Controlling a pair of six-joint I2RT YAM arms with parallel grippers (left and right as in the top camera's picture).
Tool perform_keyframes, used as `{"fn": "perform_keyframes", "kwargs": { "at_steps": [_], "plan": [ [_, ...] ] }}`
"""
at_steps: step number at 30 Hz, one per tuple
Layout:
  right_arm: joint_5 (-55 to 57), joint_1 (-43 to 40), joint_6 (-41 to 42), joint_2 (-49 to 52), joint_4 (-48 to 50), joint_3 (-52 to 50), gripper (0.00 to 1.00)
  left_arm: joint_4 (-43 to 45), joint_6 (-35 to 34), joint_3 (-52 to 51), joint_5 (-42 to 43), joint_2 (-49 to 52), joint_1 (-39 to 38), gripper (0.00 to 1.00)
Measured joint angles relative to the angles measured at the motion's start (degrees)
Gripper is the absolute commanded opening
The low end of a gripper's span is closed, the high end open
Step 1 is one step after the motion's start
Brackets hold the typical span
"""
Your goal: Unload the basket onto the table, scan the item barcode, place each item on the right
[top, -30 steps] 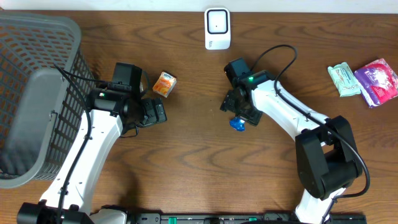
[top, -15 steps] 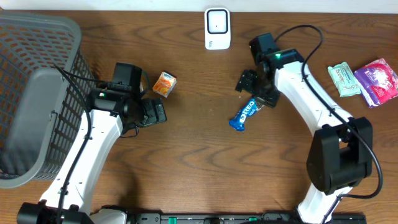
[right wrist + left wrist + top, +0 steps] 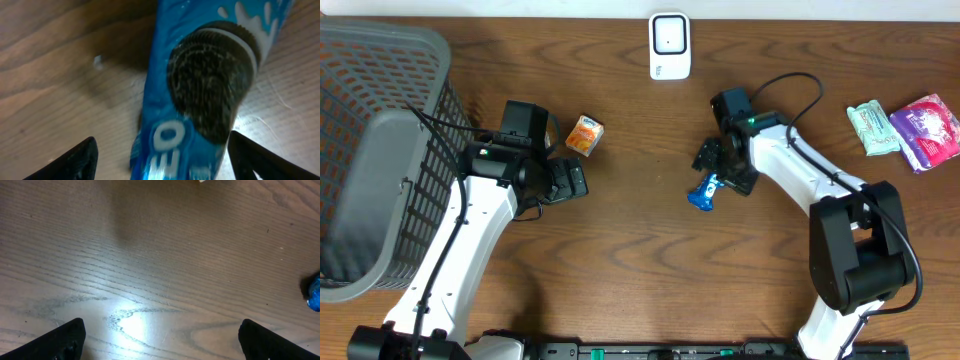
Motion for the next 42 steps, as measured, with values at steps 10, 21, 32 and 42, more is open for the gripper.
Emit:
{"fn": "perform_keyframes", "kwargs": {
  "at_steps": [10,21,32,42],
  "plan": [
    [4.46,0.0,-0.96,0.0,5.77,-2.38,0.01,0.02,-0.02,0.0,-0.02,0.0,0.0,0.98],
    [4.15,0.0,-11.08,0.57,8.24,9.9,0.01,-0.02,-0.02,0.0,0.0,0.0,0.0,0.98],
    [2.29,0.11,-9.75,0.83,21.29,17.97,0.01,0.02,0.0,0.0,-0.02,0.0,0.0,0.98],
    [-2.32,0.57,-9.75,17.38,10.4,44.06,0.01,0.02,0.0,0.0,0.0,0.0,0.0,0.98]
  ]
}}
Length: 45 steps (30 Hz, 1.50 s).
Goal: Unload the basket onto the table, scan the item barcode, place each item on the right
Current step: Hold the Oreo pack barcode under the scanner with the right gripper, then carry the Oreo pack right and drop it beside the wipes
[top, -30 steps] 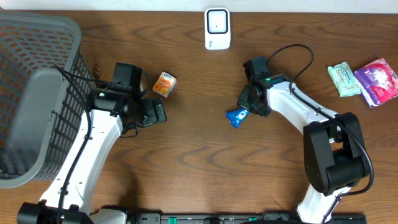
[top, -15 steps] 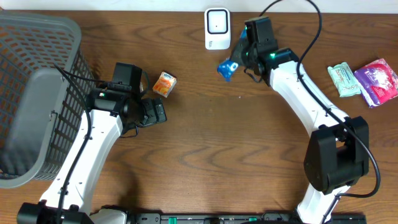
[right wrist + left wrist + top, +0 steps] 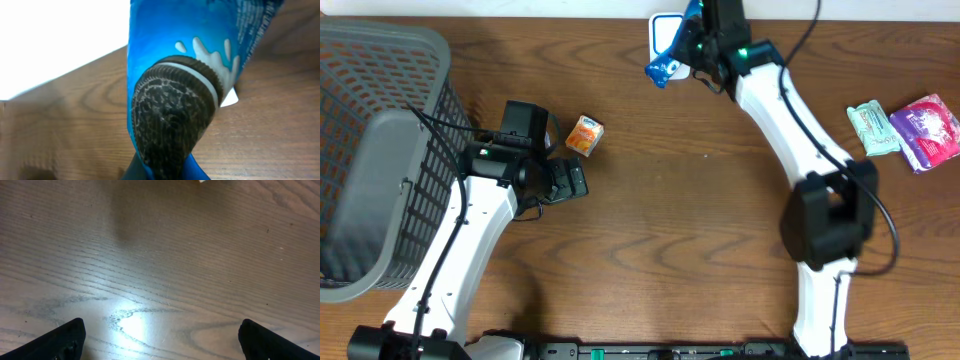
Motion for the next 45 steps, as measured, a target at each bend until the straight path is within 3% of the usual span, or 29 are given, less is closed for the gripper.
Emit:
{"fn": "perform_keyframes", "kwargs": {
  "at_steps": [7,17,22,29,35,37,38,40,41,42,45],
  "plan": [
    [-0.94,-0.04,-1.51,13.18,-8.55,17.18,0.01,0.0,-0.02,0.0,0.0,0.0,0.0,0.98],
    [0.02,-0.04,-6.23,15.89,-9.99,20.13,0.01,0.0,-0.02,0.0,0.0,0.0,0.0,0.98],
    [1.33,-1.27,-7.19,16.11,-18.75,26.73,0.01,0.04,0.0,0.0,-0.02,0.0,0.0,0.98],
    [13.25,-12.13,-10.67,16.11,-40.39,34.71,0.01,0.0,0.0,0.0,0.0,0.0,0.0,0.98],
    [21.53,-24.9,-18.8,16.11,-49.03,34.69,0.01,-0.02,0.0,0.0,0.0,0.0,0.0,0.98],
    [24.85,-28.98,-20.33,16.11,-50.47,34.67,0.17,-0.02,0.0,0.0,0.0,0.0,0.0,0.98],
    [25.73,-30.49,-20.96,16.11,-50.82,34.67,0.33,0.0,-0.02,0.0,0.0,0.0,0.0,0.98],
    [26.58,-32.96,-21.64,16.11,-51.8,34.67,0.81,0.0,-0.02,0.0,0.0,0.0,0.0,0.98],
    [26.64,-33.83,-21.7,16.11,-52.17,34.67,0.93,-0.02,0.0,0.0,0.0,0.0,0.0,0.98],
    [26.64,-34.69,-21.68,16.11,-52.54,34.67,0.99,-0.02,0.0,0.0,0.0,0.0,0.0,0.98],
    [25.42,-37.31,-21.59,16.11,-53.27,34.62,0.99,-0.02,0.0,0.0,0.0,0.0,0.0,0.98]
  ]
}}
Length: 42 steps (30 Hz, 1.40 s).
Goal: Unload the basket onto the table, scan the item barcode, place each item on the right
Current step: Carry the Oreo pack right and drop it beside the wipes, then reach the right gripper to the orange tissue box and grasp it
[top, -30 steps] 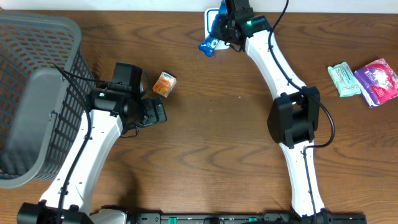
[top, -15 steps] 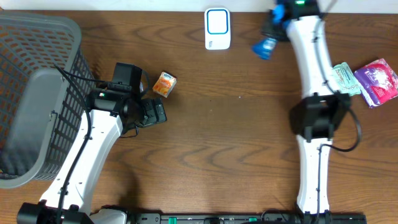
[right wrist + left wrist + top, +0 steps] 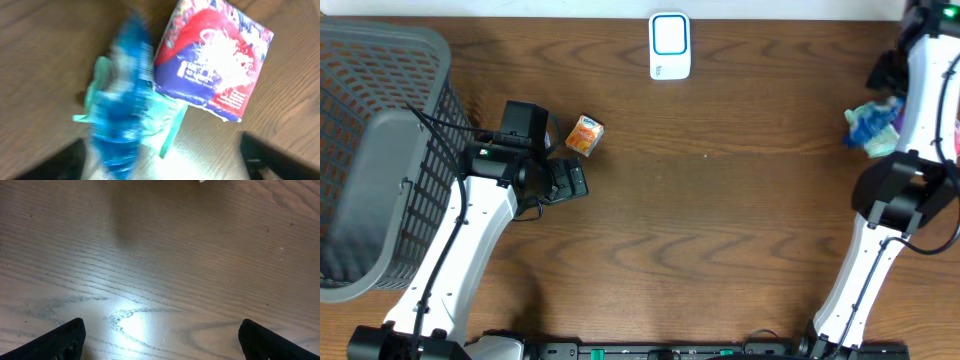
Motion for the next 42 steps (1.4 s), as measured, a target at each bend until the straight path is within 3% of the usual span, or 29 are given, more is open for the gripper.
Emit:
{"fn": "perform_keyframes", "kwargs": {
  "at_steps": [3,11,16,22,27,31,33,37,42],
  "plan": [
    [-3.85,-1.38,0.17,0.0,0.02,-0.39,0.99,0.0,0.0,0.0,0.0,0.0,0.0,0.98],
    [-29.4,2.38,-2.67,0.0,1.57,-2.29,0.96,0.0,0.0,0.0,0.0,0.0,0.0,0.98],
    [-44.74,10.82,-5.88,0.0,4.07,-2.34,0.89,0.0,0.0,0.0,0.0,0.0,0.0,0.98],
    [-47.95,25.44,-6.05,0.0,4.76,-2.34,0.92,0.0,0.0,0.0,0.0,0.0,0.0,0.98],
    [-42.69,37.18,2.05,0.0,7.82,-4.13,0.92,0.0,0.0,0.0,0.0,0.0,0.0,0.98],
    [-40.83,46.4,12.48,-0.04,19.87,-13.14,0.86,0.0,0.0,0.0,-0.02,0.0,0.0,0.98],
    [-40.72,48.11,16.35,-0.22,24.35,-16.76,0.8,0.0,0.0,0.0,0.0,0.0,0.0,0.98],
    [-43.67,50.51,23.98,-0.2,34.36,-23.91,0.78,0.02,0.0,0.0,0.0,0.0,0.0,0.98],
    [-46.12,51.78,33.09,-0.2,39.95,-29.16,0.72,0.02,-0.02,0.0,0.0,0.0,0.0,0.98]
  ]
}}
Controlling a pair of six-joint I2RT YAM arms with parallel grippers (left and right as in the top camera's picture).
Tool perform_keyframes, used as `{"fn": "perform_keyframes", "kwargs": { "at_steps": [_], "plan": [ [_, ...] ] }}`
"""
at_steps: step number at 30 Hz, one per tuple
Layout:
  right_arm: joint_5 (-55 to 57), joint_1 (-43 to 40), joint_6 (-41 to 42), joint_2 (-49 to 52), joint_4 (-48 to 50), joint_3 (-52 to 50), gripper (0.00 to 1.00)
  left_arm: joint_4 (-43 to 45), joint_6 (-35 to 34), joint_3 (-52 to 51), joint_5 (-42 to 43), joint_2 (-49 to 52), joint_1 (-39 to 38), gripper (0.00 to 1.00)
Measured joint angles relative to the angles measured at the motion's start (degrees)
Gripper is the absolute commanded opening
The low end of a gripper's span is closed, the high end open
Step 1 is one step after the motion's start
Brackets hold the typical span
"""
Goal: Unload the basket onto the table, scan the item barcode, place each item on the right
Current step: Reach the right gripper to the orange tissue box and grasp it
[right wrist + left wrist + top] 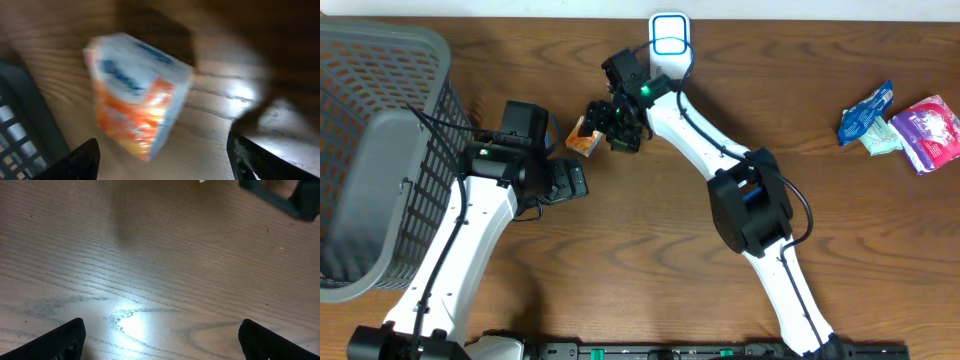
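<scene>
A small orange-and-white box (584,136) lies on the wooden table left of centre. It fills the right wrist view as a blurred box (140,107). My right gripper (605,122) (170,160) hovers just over it, open, with its fingers on either side and nothing held. The white scanner (670,45) stands at the table's far edge. A blue cookie pack (865,112) lies at the far right. My left gripper (567,181) (162,340) is open above bare wood, just below and left of the box.
A grey mesh basket (370,150) takes up the left side. A green pack (880,142) and a purple-red pack (927,130) lie beside the blue one. The left arm's black block (525,125) stands close to the left of the box.
My right gripper was at the far right with the blue pack over the other packs. Now the blue pack lies there, and the gripper is open over the orange box. The left arm has not moved.
My right gripper was down at the blue cookie pack in the middle of the table. It then held the pack up at the scanner. After that it was at the far right by the other packs. Now the pack lies there and the gripper is at the orange box.
</scene>
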Motion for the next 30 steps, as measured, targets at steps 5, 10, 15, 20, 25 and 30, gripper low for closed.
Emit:
{"fn": "perform_keyframes", "kwargs": {
  "at_steps": [5,10,15,20,25,30],
  "plan": [
    [-1.75,0.02,4.24,-0.33,6.1,-3.82,0.52,-0.02,0.02,0.0,0.0,0.0,0.0,0.98],
    [-2.43,-0.02,5.68,-1.01,11.91,-7.61,0.4,-0.02,0.02,0.0,0.0,0.0,0.0,0.98],
    [-1.95,-0.02,5.92,-1.7,15.5,-10.03,0.4,-0.02,0.02,0.0,0.0,0.0,0.0,0.98],
    [1.09,0.07,4.09,-2.25,16.96,-11.21,0.26,-0.02,0.02,0.0,0.0,0.0,0.0,0.98],
    [1.77,0.07,0.15,-2.29,16.94,-11.37,0.01,0.0,0.02,0.0,0.0,0.0,0.0,0.98],
    [-4.22,-1.11,-4.7,-2.29,18.29,-12.02,0.01,-0.02,0.02,0.0,0.0,0.0,0.0,0.98]
  ]
}}
